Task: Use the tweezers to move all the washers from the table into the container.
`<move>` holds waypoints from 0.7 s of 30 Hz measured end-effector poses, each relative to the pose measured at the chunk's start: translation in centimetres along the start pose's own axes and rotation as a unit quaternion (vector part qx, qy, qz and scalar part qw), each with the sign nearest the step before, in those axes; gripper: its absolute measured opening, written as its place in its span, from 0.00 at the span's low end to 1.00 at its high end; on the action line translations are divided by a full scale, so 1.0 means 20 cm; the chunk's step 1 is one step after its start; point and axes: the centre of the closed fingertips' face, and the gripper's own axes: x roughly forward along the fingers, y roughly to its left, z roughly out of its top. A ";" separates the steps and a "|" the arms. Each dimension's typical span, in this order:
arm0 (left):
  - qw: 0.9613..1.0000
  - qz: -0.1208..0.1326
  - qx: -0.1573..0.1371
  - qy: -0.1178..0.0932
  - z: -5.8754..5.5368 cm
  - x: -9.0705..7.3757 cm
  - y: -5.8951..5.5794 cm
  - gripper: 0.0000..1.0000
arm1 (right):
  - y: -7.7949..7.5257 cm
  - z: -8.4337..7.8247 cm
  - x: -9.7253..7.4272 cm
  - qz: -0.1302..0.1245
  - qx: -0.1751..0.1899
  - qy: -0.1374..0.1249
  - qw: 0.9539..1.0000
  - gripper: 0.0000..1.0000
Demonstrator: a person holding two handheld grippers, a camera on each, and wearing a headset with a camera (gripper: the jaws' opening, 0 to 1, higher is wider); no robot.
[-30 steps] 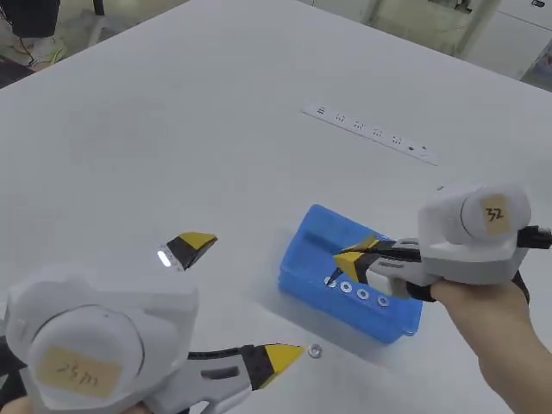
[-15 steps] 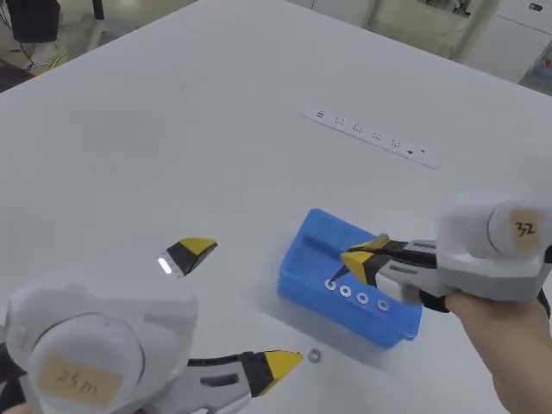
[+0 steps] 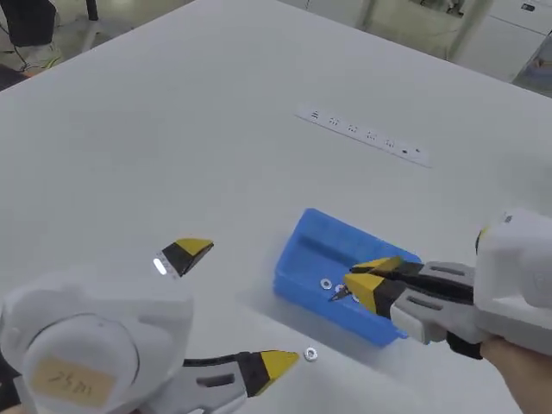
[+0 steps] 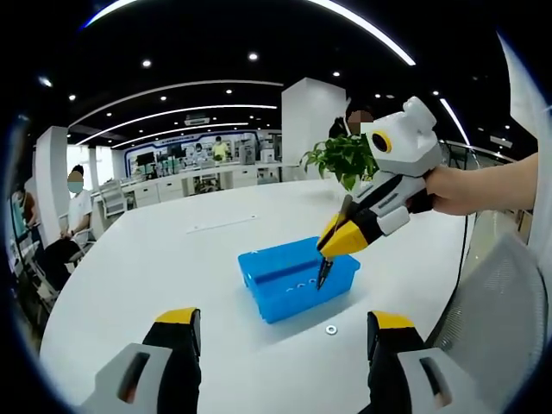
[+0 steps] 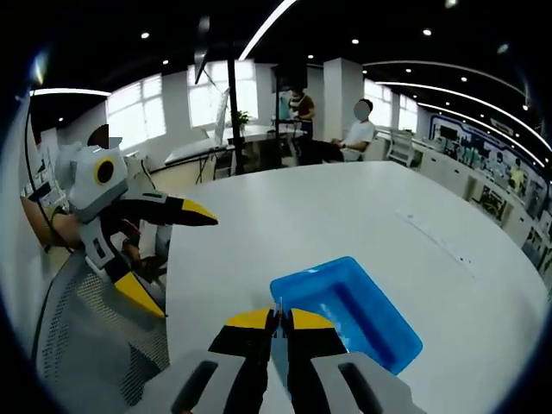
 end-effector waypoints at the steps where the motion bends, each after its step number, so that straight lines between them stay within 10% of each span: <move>1: 1.000 0.000 0.000 0.000 0.00 0.00 0.00 0.80 | 0.01 -0.02 0.01 0.004 0.001 0.003 1.000 0.03; 21: 1.000 0.002 0.001 0.001 0.00 0.00 0.00 0.80 | 0.13 -0.21 0.11 0.046 0.012 0.060 0.997 0.03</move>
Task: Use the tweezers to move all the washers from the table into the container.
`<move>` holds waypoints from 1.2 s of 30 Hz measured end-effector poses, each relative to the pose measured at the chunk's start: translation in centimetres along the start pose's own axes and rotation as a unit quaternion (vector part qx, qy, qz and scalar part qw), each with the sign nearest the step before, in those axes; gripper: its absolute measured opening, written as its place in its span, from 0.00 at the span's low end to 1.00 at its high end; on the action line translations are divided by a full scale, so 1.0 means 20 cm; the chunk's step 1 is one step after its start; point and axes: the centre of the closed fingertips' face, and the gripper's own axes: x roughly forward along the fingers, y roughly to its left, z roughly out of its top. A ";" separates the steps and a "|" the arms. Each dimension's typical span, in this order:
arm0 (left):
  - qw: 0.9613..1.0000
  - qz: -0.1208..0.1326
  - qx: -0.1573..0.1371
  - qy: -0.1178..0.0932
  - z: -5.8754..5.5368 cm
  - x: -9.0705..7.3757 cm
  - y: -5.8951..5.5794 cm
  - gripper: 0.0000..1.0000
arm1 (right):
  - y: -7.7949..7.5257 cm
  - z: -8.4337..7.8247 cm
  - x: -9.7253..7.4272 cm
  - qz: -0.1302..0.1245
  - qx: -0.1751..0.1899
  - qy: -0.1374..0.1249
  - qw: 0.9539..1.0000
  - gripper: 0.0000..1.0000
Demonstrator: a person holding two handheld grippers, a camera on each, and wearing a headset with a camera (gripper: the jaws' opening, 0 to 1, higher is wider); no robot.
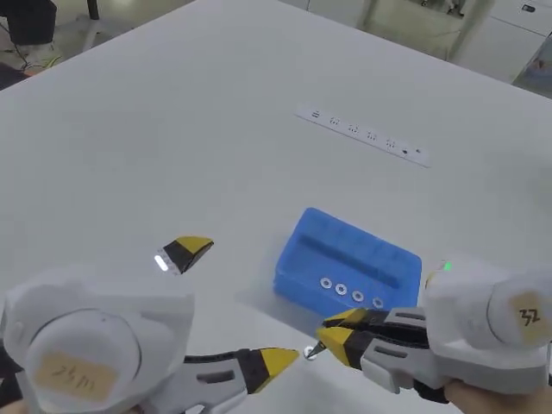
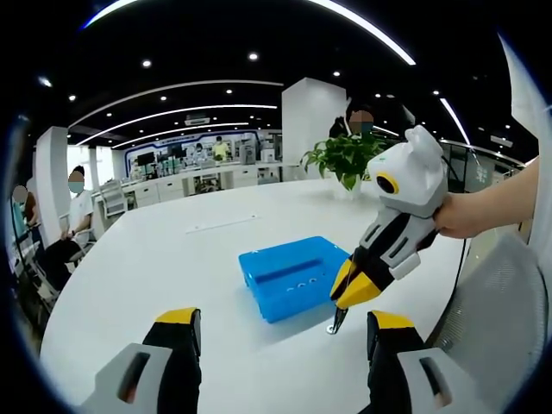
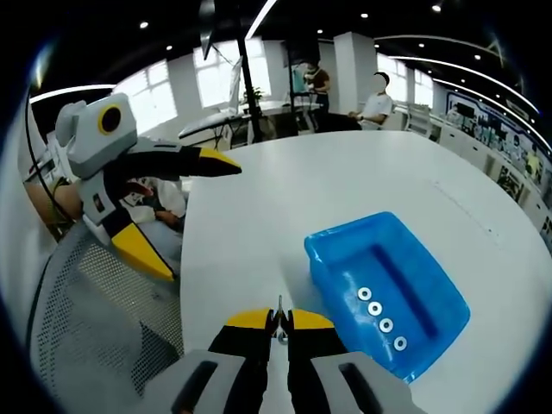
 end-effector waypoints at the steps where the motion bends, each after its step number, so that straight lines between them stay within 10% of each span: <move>1: 1.000 0.000 0.001 0.000 0.00 0.00 0.00 0.80 | 0.00 0.00 0.00 -0.001 -0.003 0.002 1.000 0.03; 17: 1.000 -0.001 0.000 0.002 0.00 0.00 0.00 0.80 | 0.02 0.00 0.02 0.004 -0.002 -0.011 1.000 0.03; 36: 1.000 -0.003 0.000 0.004 -0.01 0.00 -0.01 0.80 | -0.10 0.13 -0.13 -0.023 0.111 -0.115 0.987 0.02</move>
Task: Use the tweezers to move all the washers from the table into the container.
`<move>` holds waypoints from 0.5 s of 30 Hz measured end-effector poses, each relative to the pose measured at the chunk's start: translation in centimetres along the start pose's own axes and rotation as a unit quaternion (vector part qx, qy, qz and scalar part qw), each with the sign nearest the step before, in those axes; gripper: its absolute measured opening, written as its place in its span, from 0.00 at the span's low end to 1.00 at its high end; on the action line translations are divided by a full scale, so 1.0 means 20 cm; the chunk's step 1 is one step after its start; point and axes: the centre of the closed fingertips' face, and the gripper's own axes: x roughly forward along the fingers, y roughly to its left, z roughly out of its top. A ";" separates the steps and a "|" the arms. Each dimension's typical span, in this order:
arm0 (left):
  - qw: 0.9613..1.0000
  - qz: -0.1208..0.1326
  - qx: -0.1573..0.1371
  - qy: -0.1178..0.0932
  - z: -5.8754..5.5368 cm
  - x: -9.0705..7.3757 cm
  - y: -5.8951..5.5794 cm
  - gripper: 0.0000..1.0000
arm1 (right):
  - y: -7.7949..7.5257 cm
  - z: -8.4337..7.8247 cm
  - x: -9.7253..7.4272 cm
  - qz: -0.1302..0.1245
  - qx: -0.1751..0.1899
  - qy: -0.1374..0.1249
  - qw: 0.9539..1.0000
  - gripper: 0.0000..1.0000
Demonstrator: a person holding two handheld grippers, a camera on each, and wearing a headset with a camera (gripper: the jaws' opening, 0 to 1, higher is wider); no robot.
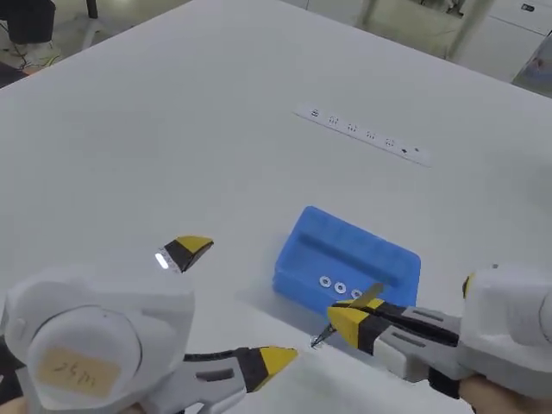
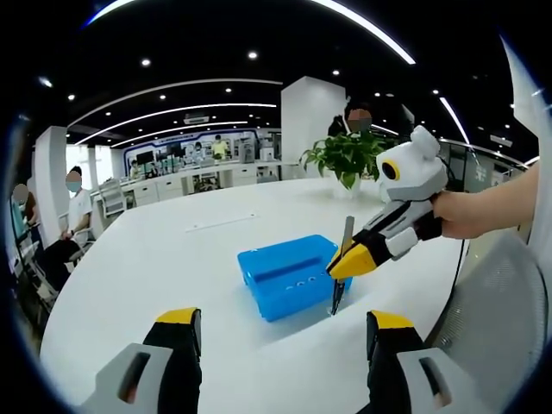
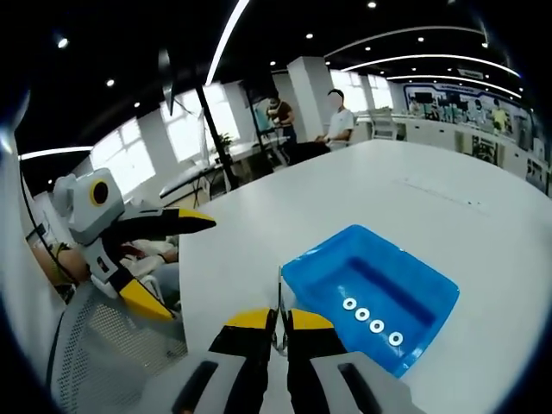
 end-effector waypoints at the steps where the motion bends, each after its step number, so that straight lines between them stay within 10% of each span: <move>1: 1.000 0.000 0.000 0.000 0.00 0.00 0.00 0.80 | -0.01 0.03 -0.01 0.000 0.002 -0.008 1.000 0.02; 15: 1.000 0.000 0.000 0.001 0.00 0.00 0.00 0.79 | -0.12 0.26 0.08 -0.012 0.005 -0.056 0.998 0.02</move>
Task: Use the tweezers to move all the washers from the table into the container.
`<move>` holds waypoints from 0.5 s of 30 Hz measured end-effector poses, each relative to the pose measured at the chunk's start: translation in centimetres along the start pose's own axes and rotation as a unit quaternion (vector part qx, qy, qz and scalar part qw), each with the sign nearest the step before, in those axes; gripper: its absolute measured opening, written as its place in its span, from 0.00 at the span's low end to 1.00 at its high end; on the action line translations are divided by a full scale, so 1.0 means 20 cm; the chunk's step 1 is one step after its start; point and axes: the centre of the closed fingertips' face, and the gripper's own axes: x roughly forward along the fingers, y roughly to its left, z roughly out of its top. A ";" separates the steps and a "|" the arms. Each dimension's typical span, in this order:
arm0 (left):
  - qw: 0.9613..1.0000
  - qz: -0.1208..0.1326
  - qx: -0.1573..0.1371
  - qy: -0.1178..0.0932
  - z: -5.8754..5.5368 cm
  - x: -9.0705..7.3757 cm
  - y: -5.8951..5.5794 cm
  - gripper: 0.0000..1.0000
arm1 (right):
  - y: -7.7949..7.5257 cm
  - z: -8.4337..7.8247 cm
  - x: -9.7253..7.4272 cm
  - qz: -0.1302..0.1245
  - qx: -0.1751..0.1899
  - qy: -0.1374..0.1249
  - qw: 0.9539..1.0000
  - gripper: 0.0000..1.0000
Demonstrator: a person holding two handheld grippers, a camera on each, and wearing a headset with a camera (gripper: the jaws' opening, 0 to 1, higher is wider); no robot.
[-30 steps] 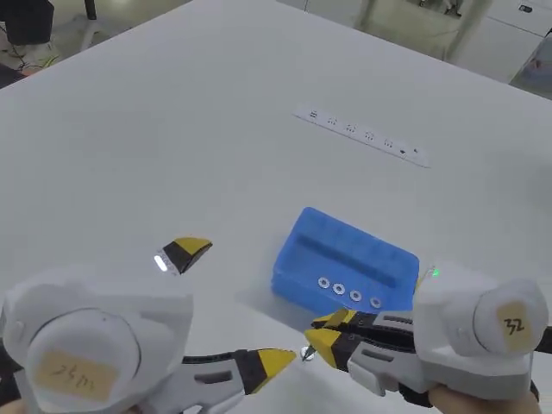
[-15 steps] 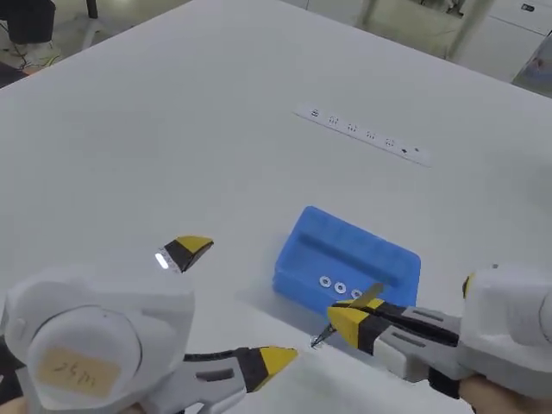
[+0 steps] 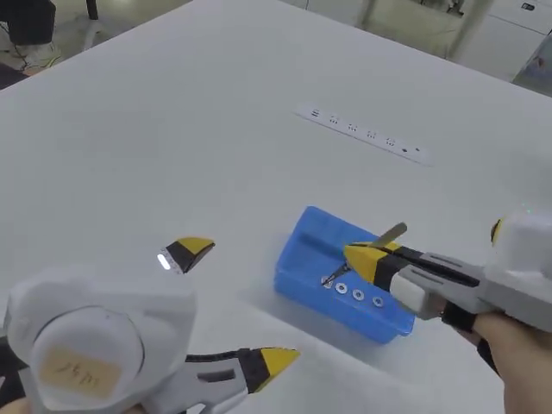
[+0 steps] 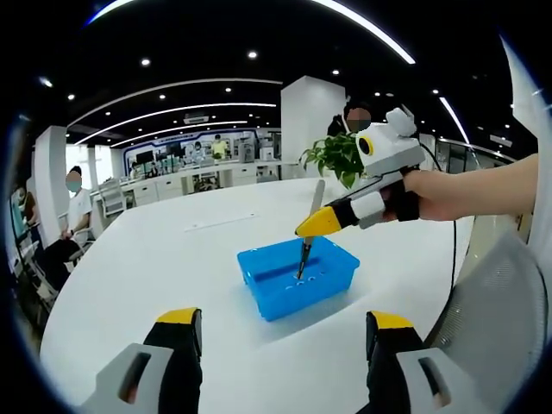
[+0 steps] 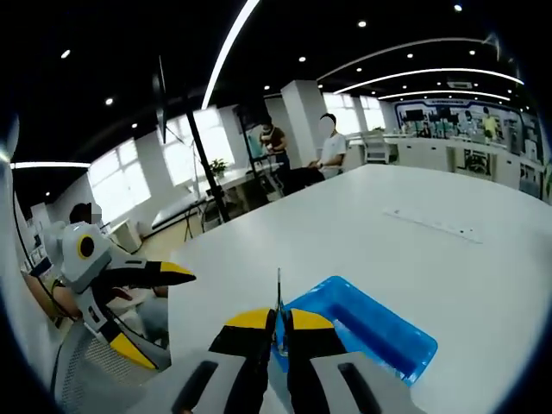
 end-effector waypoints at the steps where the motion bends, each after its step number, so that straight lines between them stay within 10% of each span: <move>1: 1.000 0.000 -0.001 0.000 0.00 0.00 0.00 0.79 | -0.01 0.00 0.02 -0.001 0.000 0.001 1.000 0.02; 15: 1.000 -0.001 -0.003 0.000 0.00 0.00 0.00 0.78 | -0.12 -0.08 0.21 -0.009 -0.007 0.037 0.999 0.02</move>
